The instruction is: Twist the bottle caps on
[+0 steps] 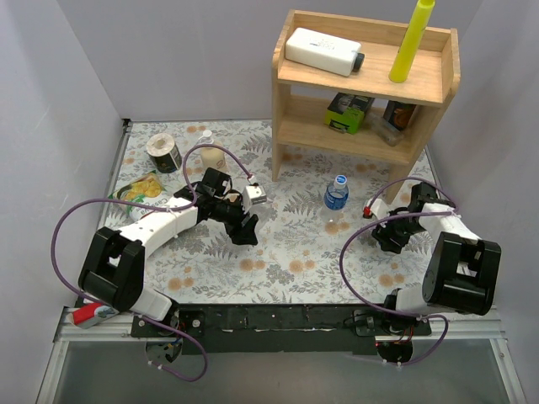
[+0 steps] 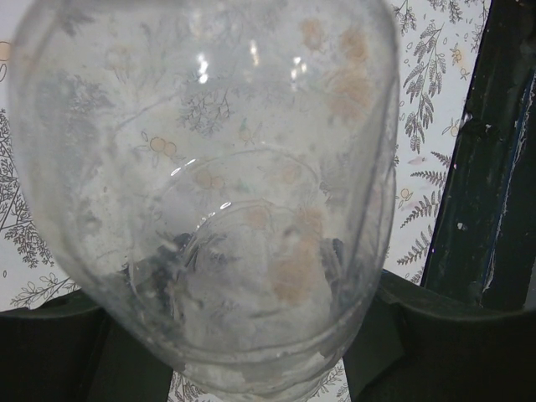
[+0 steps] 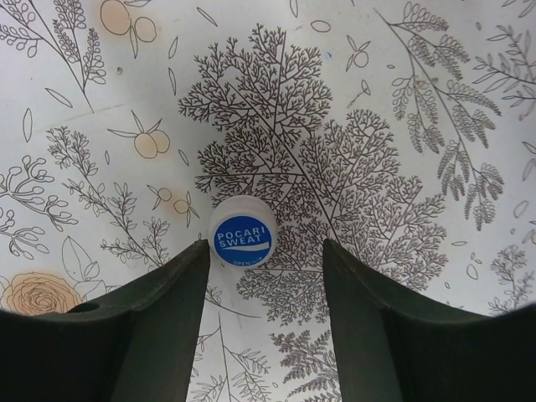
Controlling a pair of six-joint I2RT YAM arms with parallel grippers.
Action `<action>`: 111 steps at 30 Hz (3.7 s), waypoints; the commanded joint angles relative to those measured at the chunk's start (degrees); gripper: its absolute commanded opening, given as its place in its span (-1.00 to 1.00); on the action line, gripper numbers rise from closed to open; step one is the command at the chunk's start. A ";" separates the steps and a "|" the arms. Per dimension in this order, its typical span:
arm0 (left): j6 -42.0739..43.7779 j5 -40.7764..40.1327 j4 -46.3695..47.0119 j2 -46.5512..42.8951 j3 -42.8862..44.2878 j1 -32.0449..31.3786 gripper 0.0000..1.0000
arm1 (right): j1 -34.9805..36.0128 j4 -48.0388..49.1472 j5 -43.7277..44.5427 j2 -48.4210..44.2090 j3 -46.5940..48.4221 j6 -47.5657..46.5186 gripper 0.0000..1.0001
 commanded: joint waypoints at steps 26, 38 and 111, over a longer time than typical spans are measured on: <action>10.64 7.07 24.06 -6.99 -11.57 -5.16 -1.00 | 25.19 -25.04 -23.78 -13.31 37.60 16.47 -0.45; 5.55 5.49 36.65 -6.64 -14.03 -7.63 -1.00 | 49.46 -28.52 -18.18 4.18 56.88 14.76 -0.50; -6.67 -2.68 70.49 -8.31 -23.52 -9.03 -1.00 | 58.00 -32.39 -9.03 16.93 57.67 21.15 -0.53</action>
